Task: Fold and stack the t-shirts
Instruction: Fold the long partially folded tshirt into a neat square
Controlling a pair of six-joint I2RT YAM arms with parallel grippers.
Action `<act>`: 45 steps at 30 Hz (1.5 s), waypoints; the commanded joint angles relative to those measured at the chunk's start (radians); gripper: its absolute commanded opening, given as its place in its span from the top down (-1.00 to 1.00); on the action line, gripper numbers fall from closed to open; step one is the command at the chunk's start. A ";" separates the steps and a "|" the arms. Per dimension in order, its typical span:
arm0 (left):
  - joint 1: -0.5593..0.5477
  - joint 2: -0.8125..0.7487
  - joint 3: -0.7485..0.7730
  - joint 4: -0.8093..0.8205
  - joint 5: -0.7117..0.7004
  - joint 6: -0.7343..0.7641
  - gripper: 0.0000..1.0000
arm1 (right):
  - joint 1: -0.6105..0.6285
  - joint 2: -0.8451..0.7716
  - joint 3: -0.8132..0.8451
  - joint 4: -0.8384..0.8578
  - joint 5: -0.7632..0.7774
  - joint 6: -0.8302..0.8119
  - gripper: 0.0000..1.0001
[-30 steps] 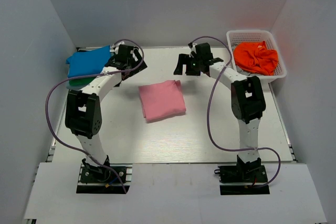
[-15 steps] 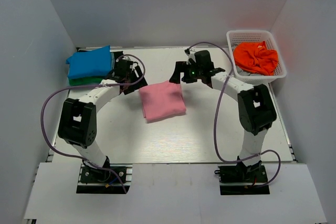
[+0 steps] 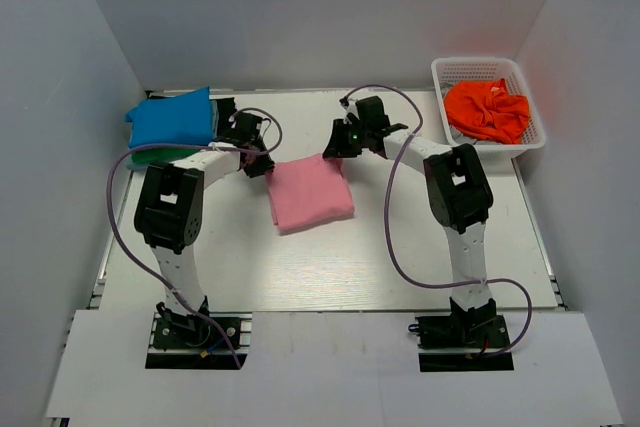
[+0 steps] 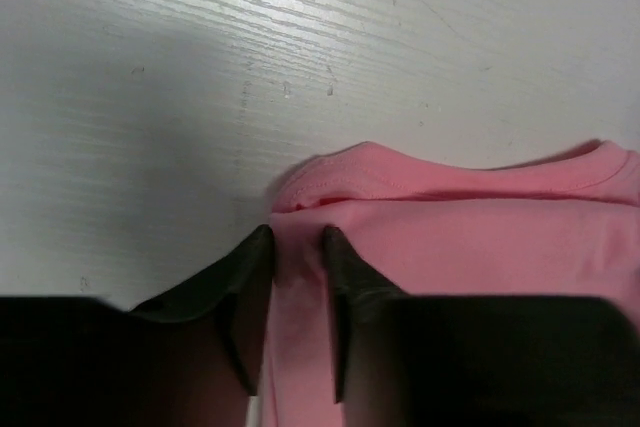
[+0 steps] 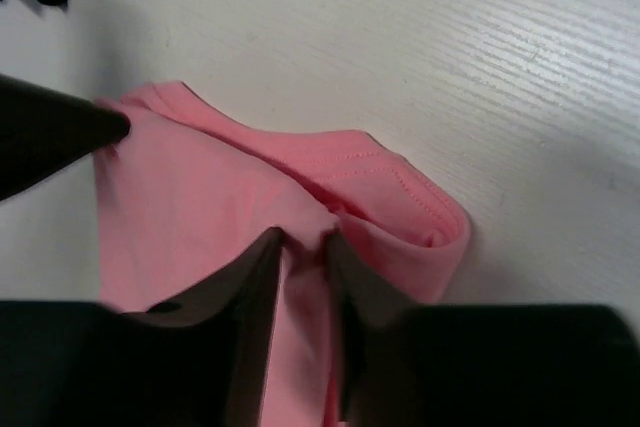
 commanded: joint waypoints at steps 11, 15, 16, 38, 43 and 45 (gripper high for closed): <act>-0.015 -0.069 0.016 0.090 0.056 0.061 1.00 | 0.000 -0.064 -0.012 0.058 -0.013 0.022 1.00; -0.015 -0.190 -0.097 0.194 0.102 0.071 1.00 | -0.005 -0.162 -0.123 0.102 0.028 0.026 1.00; -0.015 -0.230 -0.114 0.211 0.102 0.071 1.00 | -0.006 -0.184 -0.136 0.108 0.034 0.034 1.00; -0.003 0.066 0.087 0.170 0.009 0.089 1.00 | -0.075 0.001 -0.061 0.147 0.122 0.121 1.00; -0.003 0.126 0.137 0.139 -0.010 0.089 1.00 | -0.084 0.084 0.020 0.119 0.050 0.089 0.80; -0.003 0.115 0.146 0.128 -0.010 0.089 0.73 | -0.084 0.052 0.020 0.113 0.041 0.077 0.80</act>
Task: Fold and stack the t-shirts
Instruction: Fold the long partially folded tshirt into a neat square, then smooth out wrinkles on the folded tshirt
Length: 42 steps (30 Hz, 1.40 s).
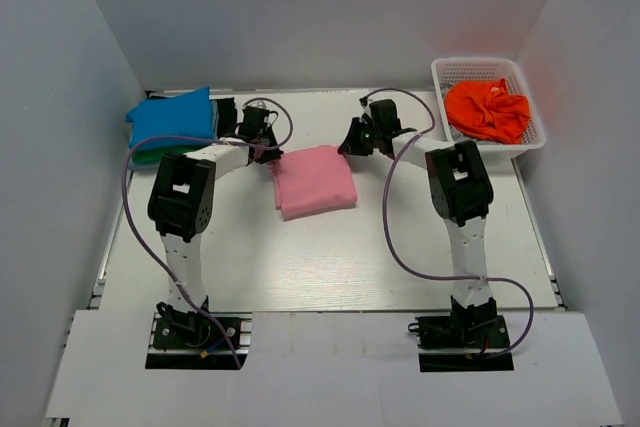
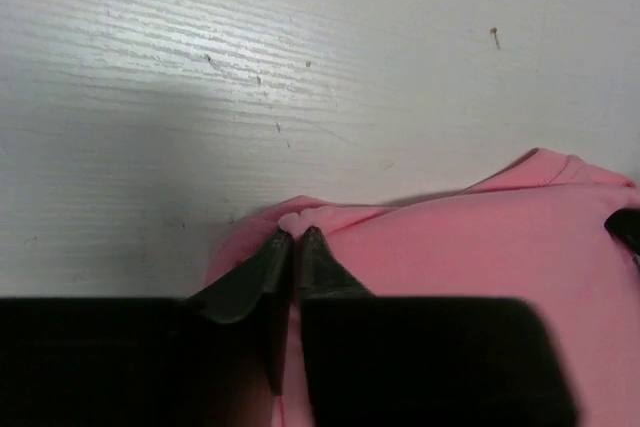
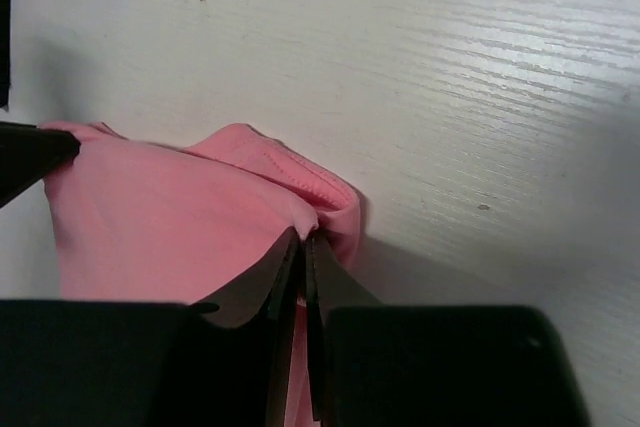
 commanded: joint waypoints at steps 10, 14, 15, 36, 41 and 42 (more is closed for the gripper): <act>0.009 -0.178 0.105 -0.200 -0.099 -0.006 -0.99 | -0.002 -0.281 -0.045 -0.089 0.015 -0.081 -0.81; -0.011 -0.322 0.024 -0.220 -0.018 -0.031 -0.99 | 0.011 -0.405 -0.176 -0.086 -0.020 -0.061 -0.81; -0.020 -0.351 -0.049 -0.205 0.028 -0.031 -0.99 | 0.016 -0.421 -0.200 -0.071 -0.037 -0.052 -0.81; -0.100 -0.427 -0.642 0.127 0.300 -0.086 -0.99 | 0.082 -0.346 -0.694 0.268 -0.207 0.110 -0.81; -0.091 -0.454 -0.615 0.082 0.279 -0.054 -0.99 | 0.087 -0.341 -0.650 0.235 -0.261 0.064 -0.81; -0.091 -0.479 -0.592 0.058 0.278 -0.035 -0.99 | 0.091 -0.366 -0.615 0.221 -0.271 0.055 -0.81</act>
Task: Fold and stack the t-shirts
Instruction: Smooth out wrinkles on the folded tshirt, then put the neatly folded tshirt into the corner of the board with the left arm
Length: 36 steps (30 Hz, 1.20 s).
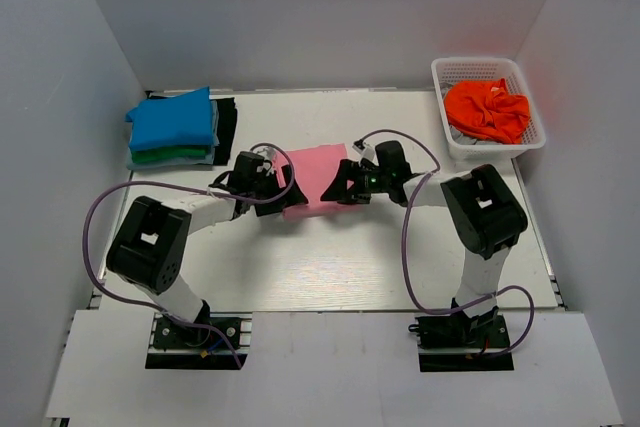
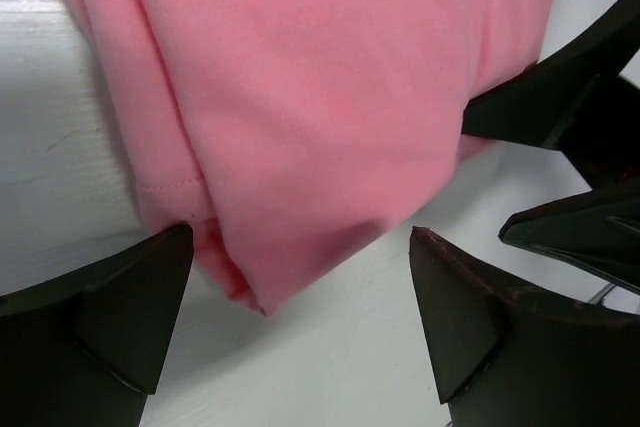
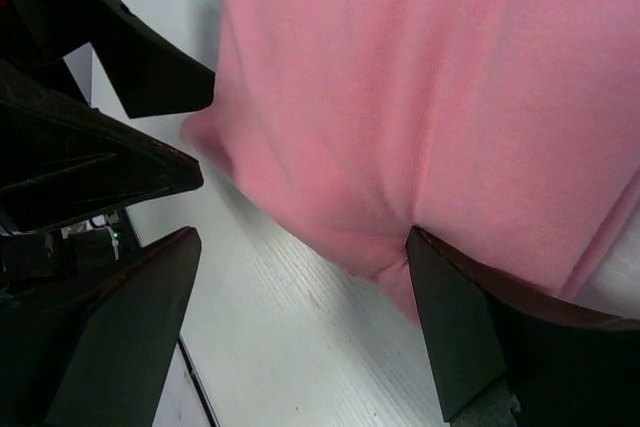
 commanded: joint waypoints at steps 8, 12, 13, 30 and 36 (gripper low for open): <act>-0.004 -0.207 0.064 -0.181 -0.073 0.111 -0.99 | 0.004 -0.316 0.038 -0.173 -0.061 -0.151 -0.81; 0.005 -0.189 0.053 -0.193 -0.156 0.098 -0.99 | 0.003 -0.449 -0.031 -0.142 -0.075 -0.128 -0.81; 0.016 -0.174 0.072 -0.203 -0.174 0.089 -0.99 | 0.001 -0.463 -0.062 -0.140 -0.074 -0.127 -0.81; -0.009 0.337 0.403 -0.301 -0.247 0.170 -0.45 | 0.001 -0.700 -0.117 -0.329 0.011 -0.226 -0.81; -0.027 0.337 0.316 -0.243 -0.208 0.180 -0.04 | 0.000 -0.701 -0.126 -0.351 0.087 -0.249 -0.81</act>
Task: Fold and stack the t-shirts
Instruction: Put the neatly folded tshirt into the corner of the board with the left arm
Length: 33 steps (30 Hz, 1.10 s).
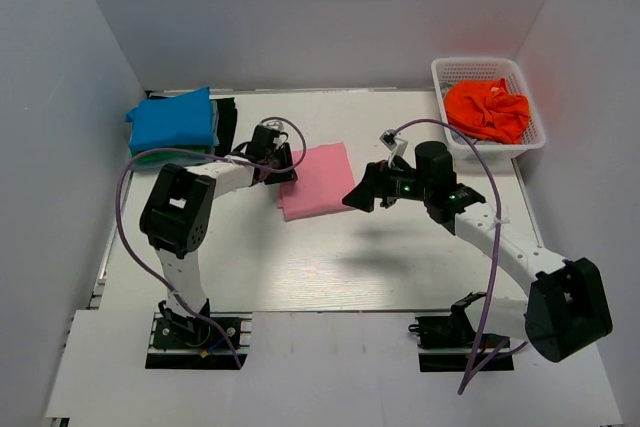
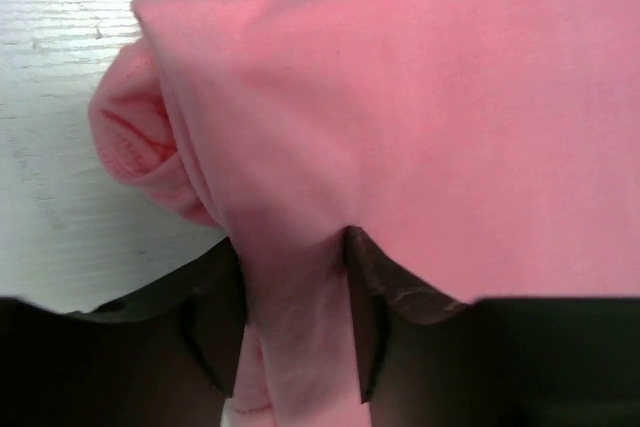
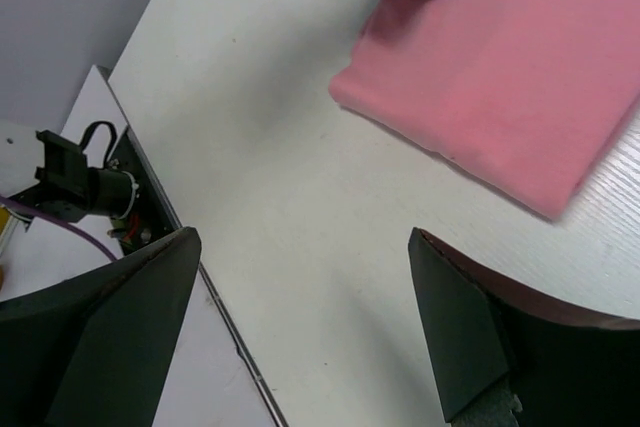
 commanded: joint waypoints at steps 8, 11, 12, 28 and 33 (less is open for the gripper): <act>-0.033 0.137 0.023 -0.157 -0.052 0.046 1.00 | -0.005 -0.027 -0.026 -0.003 0.184 -0.067 -0.81; -0.033 0.078 0.066 -0.204 -0.167 0.089 1.00 | -0.007 -0.044 -0.049 -0.010 0.235 -0.069 -0.81; -0.033 0.056 0.088 -0.224 -0.198 0.118 1.00 | -0.008 -0.058 -0.068 -0.005 0.244 -0.070 -0.81; 0.012 -0.173 0.244 -0.226 -0.620 0.580 1.00 | -0.008 -0.162 -0.152 -0.002 0.447 -0.095 -0.81; 0.044 -0.173 0.306 -0.226 -0.640 0.652 1.00 | -0.010 -0.162 -0.158 0.000 0.474 -0.096 -0.81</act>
